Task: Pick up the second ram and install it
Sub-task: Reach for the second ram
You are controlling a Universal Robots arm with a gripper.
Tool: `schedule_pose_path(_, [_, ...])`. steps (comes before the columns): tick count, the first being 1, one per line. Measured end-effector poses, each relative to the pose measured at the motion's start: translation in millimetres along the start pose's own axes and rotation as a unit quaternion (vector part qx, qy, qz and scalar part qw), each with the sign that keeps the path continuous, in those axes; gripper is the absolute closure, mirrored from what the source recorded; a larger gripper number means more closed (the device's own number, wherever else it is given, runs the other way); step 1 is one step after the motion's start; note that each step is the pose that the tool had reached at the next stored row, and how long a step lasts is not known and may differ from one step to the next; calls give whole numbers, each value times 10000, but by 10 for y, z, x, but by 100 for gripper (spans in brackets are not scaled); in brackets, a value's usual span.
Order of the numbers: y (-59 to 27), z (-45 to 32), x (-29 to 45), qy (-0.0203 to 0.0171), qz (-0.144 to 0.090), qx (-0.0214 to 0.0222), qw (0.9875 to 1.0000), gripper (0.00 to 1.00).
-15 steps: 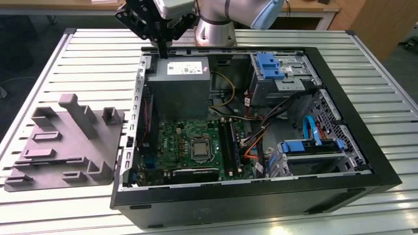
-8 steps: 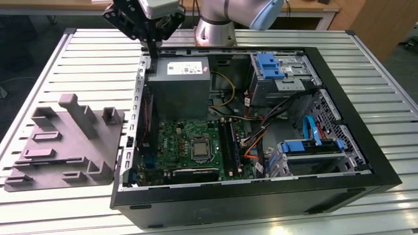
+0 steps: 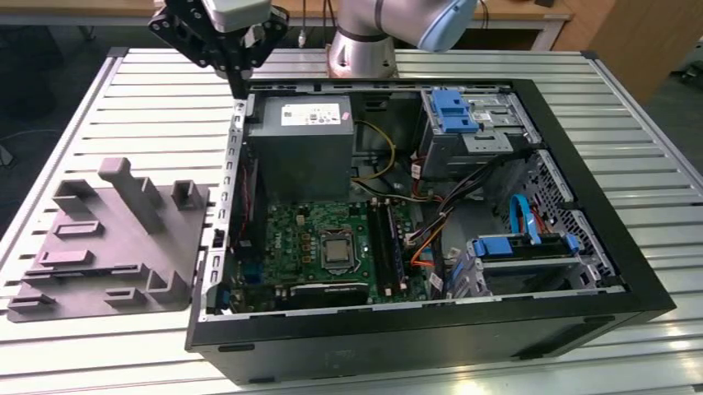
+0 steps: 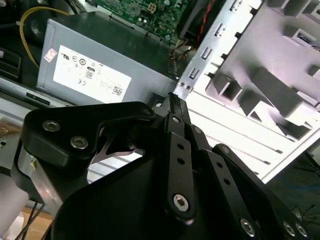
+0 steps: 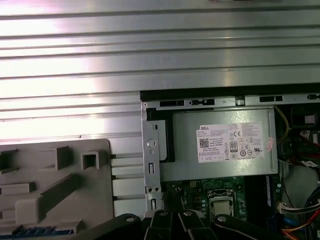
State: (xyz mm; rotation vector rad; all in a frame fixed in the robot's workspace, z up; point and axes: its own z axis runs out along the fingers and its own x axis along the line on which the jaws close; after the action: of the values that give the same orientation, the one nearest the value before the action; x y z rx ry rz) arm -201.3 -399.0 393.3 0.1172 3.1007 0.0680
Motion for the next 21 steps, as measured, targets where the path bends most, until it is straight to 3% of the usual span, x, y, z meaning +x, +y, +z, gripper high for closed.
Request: schedule_pose_path(21, [-50, -26, 669, -62, -2, -5, 10000, 90])
